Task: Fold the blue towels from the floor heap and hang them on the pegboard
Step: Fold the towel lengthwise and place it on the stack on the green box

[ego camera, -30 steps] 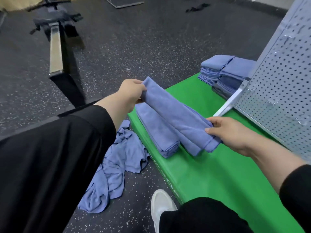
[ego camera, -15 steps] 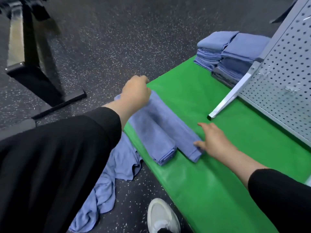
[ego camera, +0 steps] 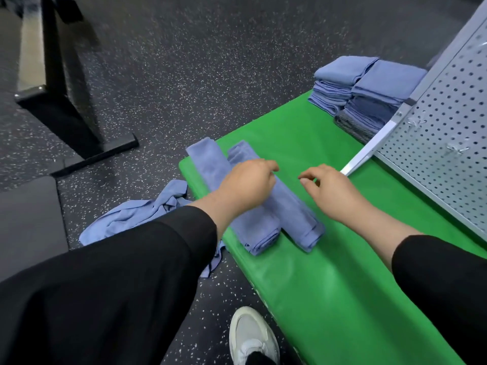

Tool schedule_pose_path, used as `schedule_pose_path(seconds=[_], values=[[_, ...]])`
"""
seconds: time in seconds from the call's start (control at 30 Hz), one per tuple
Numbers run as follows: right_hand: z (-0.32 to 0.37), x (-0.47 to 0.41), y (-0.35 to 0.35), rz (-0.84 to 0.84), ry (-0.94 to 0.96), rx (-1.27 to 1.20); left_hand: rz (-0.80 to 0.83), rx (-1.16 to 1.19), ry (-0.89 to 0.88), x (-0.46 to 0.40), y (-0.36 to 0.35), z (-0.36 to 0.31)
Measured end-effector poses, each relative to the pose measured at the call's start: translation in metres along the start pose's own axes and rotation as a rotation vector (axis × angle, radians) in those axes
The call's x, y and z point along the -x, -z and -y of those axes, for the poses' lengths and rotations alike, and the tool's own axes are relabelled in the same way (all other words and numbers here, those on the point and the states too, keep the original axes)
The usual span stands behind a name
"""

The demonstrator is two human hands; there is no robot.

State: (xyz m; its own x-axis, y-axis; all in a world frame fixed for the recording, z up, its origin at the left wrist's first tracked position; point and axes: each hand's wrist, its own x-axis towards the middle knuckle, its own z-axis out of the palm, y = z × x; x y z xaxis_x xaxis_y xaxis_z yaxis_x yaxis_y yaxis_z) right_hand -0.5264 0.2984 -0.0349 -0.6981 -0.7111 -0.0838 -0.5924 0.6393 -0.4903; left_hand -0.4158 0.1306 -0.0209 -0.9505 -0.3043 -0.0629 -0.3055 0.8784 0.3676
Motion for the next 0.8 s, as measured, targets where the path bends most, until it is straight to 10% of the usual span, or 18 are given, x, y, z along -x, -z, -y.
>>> schedule_pose_path(seconds=[0.23, 0.53, 0.8], values=[[0.129, -0.018, 0.010, 0.016, 0.220, -0.082, -0.148, -0.008, 0.251, 0.090, 0.061, 0.095], [0.292, 0.001, -0.067, 0.609, 0.483, 0.384, -0.113, -0.088, 0.493, 0.251, 0.084, 0.207], [0.307, 0.014, -0.198, 0.772, 0.491, 0.578, 0.203, -0.133, 0.578, 0.327, 0.045, 0.274]])
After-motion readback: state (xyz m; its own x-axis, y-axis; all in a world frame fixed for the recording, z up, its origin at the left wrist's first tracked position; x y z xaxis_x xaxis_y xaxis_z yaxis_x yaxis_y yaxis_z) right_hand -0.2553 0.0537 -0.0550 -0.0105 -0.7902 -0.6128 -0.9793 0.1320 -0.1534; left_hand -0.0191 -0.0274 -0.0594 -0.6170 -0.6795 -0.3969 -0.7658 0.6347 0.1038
